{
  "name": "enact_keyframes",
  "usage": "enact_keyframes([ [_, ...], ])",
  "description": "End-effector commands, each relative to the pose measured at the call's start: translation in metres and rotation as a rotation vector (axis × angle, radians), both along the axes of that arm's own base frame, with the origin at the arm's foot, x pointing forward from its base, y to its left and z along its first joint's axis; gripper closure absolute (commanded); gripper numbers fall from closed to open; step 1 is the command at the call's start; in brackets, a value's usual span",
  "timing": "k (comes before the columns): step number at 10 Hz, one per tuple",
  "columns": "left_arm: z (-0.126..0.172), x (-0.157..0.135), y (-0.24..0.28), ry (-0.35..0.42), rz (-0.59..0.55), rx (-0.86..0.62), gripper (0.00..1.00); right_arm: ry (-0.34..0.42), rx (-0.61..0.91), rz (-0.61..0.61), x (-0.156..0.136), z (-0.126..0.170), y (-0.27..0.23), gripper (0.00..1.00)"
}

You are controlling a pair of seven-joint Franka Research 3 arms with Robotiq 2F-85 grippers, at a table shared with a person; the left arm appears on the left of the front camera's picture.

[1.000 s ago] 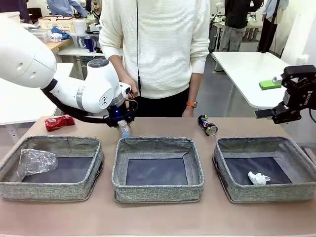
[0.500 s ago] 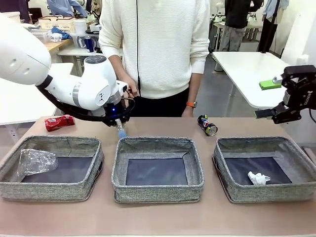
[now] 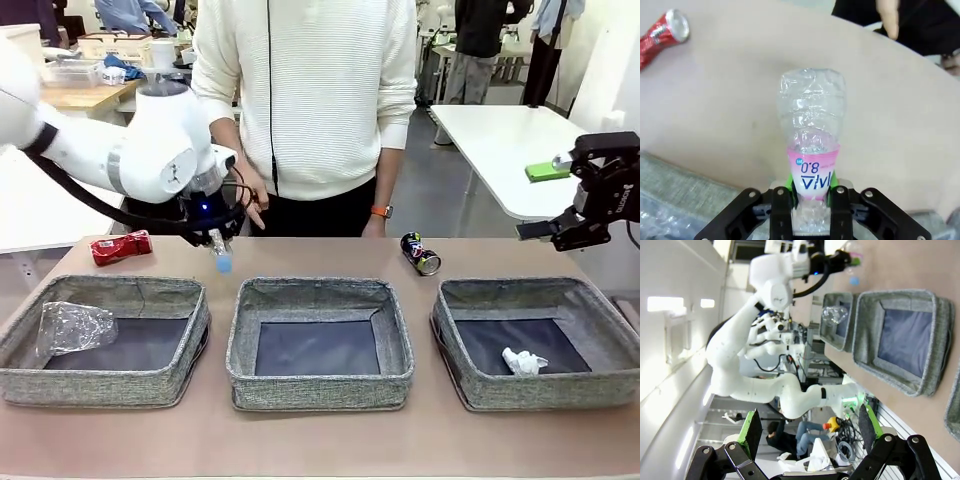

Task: Sort the waste into the appropriate baskets.
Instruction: Pick up the waste item pointed out by the person.

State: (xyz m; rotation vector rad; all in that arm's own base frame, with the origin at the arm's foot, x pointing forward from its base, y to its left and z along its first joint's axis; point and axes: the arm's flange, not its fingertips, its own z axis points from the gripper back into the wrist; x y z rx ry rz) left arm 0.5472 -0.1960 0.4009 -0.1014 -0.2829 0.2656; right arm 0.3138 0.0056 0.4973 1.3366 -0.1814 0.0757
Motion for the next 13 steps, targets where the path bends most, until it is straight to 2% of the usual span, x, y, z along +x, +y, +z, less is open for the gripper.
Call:
enact_keyframes([
  [1,0.053,-0.07,0.016,0.102,-0.198,-0.121,1.0,-0.015,0.02,-0.001,0.001,0.002,0.001,0.0],
  [2,0.079,-0.106,0.013,0.15,-0.251,-0.159,1.0,-0.015,0.02,-0.001,0.001,0.002,0.001,0.0],
  [3,0.104,-0.145,0.003,0.147,-0.326,-0.198,1.0,-0.015,0.02,-0.001,0.001,0.002,0.001,0.0],
  [4,0.123,-0.173,-0.011,0.112,-0.245,-0.308,1.0,-0.015,0.02,-0.001,0.001,0.002,0.001,0.0],
  [5,0.138,-0.192,-0.027,0.139,-0.241,-0.323,1.0,-0.015,0.02,-0.001,0.001,0.002,0.001,0.0],
  [6,0.15,-0.199,-0.044,0.126,-0.213,-0.372,1.0,-0.015,0.02,-0.001,0.001,0.002,0.001,0.0],
  [7,0.152,-0.194,-0.06,0.028,-0.154,-0.445,1.0,-0.015,0.02,-0.001,0.001,0.002,0.001,0.0],
  [8,0.152,-0.207,-0.039,0.13,-0.282,-0.334,1.0,-0.015,0.02,-0.001,0.001,0.002,0.001,0.0],
  [11,0.152,-0.207,-0.039,0.13,-0.282,-0.334,1.0,-0.015,0.02,-0.001,0.001,0.002,0.001,0.0],
  [12,0.154,-0.208,-0.044,0.127,-0.257,-0.36,0.78,-0.015,0.02,-0.001,0.001,0.002,0.001,0.0],
  [13,0.187,-0.217,-0.06,-0.007,-0.175,-0.26,0.78,-0.015,0.02,-0.001,0.001,0.002,0.001,0.0],
])
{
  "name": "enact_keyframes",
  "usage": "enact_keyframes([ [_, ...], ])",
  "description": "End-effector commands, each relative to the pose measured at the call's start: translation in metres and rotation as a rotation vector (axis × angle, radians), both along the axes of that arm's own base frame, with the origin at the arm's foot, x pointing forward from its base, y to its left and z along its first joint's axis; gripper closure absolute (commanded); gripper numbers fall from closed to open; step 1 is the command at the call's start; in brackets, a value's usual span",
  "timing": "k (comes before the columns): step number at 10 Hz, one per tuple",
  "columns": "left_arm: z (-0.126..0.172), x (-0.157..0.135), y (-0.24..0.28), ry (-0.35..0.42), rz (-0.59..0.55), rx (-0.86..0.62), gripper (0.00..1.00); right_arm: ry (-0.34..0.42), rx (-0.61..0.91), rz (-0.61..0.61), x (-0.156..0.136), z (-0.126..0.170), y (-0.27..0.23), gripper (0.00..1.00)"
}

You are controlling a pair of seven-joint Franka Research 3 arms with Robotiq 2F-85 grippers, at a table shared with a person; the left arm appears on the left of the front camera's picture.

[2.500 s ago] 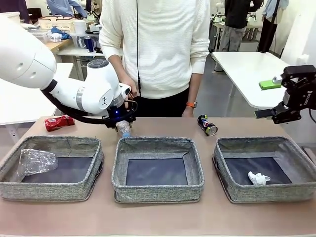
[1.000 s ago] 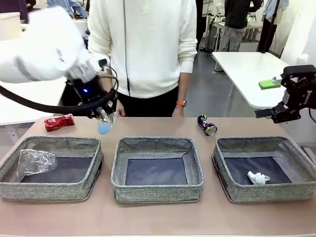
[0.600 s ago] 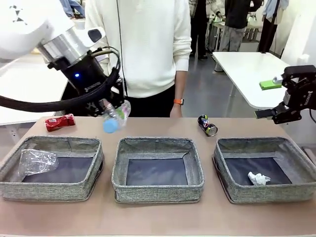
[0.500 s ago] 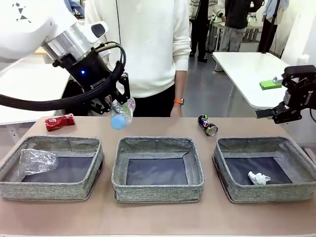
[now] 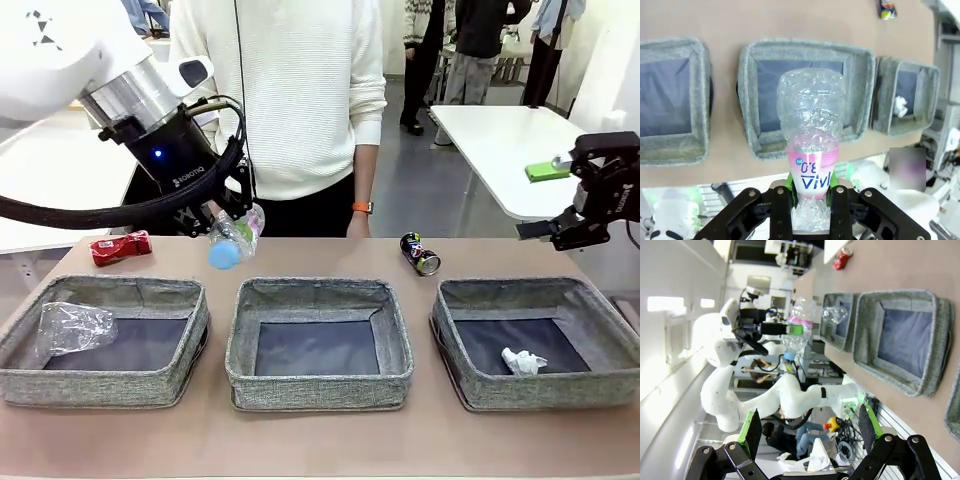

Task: Sort the waste into the appropriate baskets.
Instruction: Pick up the waste item pointed out by the person.

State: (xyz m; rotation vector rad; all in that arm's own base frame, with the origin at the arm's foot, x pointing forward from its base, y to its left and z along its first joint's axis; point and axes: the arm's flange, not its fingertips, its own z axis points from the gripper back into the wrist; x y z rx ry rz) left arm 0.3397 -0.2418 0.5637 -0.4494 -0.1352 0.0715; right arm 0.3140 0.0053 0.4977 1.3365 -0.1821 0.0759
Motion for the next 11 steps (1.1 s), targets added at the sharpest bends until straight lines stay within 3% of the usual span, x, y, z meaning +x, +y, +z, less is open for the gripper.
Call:
enact_keyframes([
  [1,0.063,-0.022,-0.035,-0.148,0.08,0.128,0.78,-0.014,0.02,0.0,0.001,0.001,0.001,0.0],
  [2,0.098,-0.034,-0.06,-0.18,0.082,0.212,0.78,-0.014,0.02,0.0,0.001,0.001,0.001,0.0],
  [4,0.15,-0.046,-0.115,-0.138,-0.014,0.273,0.78,-0.014,0.02,0.0,0.001,0.001,0.001,0.0],
  [6,0.184,-0.044,-0.149,-0.136,0.049,0.312,0.78,-0.014,0.02,0.0,0.001,0.001,0.001,0.0],
  [11,0.202,-0.047,-0.2,-0.17,0.033,0.379,0.78,-0.014,0.02,0.0,0.001,0.001,0.001,0.0],
])
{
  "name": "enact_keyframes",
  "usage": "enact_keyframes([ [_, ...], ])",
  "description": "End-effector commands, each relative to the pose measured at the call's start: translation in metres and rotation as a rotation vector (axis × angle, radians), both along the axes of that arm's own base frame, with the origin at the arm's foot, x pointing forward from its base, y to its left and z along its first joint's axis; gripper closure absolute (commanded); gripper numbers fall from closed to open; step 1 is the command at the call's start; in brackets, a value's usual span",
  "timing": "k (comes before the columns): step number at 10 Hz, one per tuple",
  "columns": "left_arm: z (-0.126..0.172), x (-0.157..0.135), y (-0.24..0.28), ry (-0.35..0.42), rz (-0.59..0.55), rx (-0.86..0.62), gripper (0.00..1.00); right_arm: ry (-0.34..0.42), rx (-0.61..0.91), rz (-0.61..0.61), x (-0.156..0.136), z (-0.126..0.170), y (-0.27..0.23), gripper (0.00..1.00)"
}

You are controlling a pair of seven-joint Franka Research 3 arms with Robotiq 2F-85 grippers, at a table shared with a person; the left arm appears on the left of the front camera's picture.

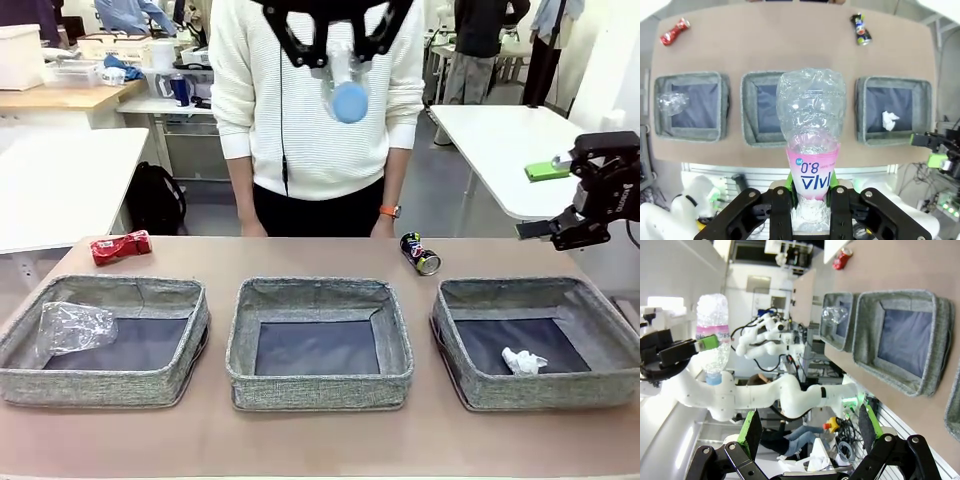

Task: Sort the waste into the appropriate baskets.
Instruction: Pick up the waste item pointed out by the person, then place the picked waste into the Fabric basket indicated by the person.

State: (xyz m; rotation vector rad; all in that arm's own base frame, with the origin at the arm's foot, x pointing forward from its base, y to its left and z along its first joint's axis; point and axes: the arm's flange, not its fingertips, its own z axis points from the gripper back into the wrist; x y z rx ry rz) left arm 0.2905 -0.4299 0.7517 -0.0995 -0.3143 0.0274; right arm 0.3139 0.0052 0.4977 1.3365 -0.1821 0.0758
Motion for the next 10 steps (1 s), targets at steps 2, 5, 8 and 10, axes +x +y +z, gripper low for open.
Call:
enact_keyframes([
  [2,0.0,0.0,0.0,0.0,0.0,0.0,0.78,-0.014,0.02,0.0,0.001,0.001,0.001,0.0],
  [5,0.0,0.0,0.0,0.0,0.0,0.0,0.78,-0.014,0.02,0.0,0.001,0.001,0.001,0.0],
  [8,0.0,0.0,0.0,0.0,0.0,0.0,0.78,-0.014,0.02,0.0,0.001,0.001,0.001,0.0],
  [10,0.0,0.0,0.0,0.0,0.0,0.0,0.78,-0.014,0.02,0.0,0.001,0.001,0.001,0.0],
])
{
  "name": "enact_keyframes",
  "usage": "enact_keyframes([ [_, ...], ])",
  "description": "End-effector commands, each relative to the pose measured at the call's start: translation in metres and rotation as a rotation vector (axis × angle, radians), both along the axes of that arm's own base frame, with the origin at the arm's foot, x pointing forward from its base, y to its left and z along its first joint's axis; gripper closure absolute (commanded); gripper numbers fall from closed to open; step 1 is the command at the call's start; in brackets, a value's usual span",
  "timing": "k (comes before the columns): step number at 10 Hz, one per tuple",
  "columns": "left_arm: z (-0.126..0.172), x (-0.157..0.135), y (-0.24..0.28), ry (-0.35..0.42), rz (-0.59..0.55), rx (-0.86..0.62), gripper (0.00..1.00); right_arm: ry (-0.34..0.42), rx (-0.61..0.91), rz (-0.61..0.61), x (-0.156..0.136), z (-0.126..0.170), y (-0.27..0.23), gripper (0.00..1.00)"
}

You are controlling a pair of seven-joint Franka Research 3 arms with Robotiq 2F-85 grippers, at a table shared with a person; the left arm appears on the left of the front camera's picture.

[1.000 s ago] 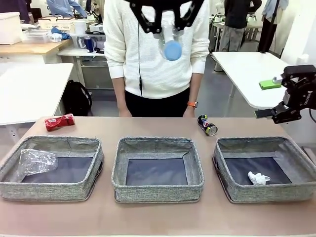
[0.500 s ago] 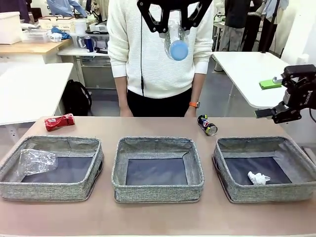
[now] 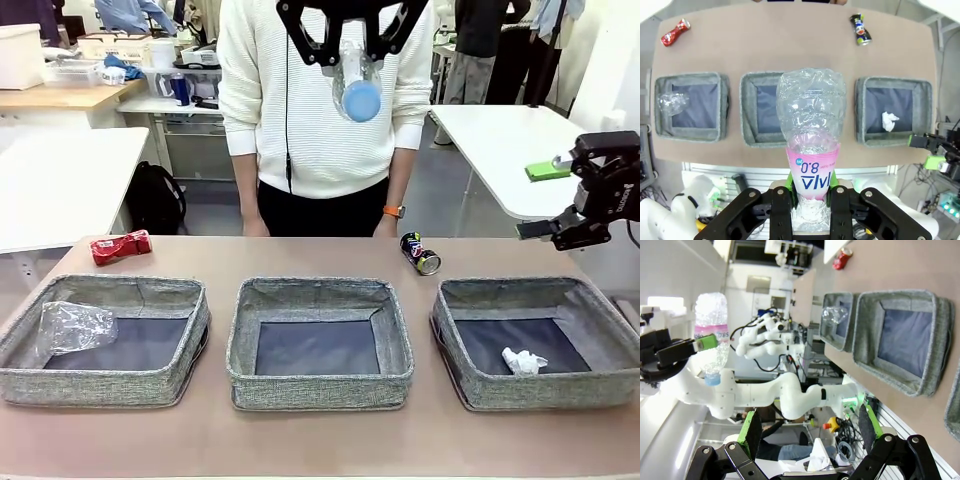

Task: Sort the waste into the appropriate baskets.
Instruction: Place the picked waste into the Fabric basket indicated by the person.

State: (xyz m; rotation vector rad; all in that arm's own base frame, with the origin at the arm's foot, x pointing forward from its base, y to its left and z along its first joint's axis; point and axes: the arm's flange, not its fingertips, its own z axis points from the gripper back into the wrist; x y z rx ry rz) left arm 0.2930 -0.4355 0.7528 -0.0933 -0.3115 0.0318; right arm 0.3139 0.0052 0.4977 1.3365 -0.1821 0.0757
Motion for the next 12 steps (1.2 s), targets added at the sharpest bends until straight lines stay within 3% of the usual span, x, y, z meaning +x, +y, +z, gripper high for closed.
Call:
enact_keyframes([
  [1,-0.0011,-0.0025,0.0056,-0.003,-0.005,-0.005,0.78,-0.014,0.02,0.0,0.0006,0.0015,0.001,0.0],
  [12,-0.0011,-0.0025,0.0056,-0.003,-0.005,-0.005,0.78,-0.014,0.02,0.0,0.0006,0.0015,0.001,0.0],
])
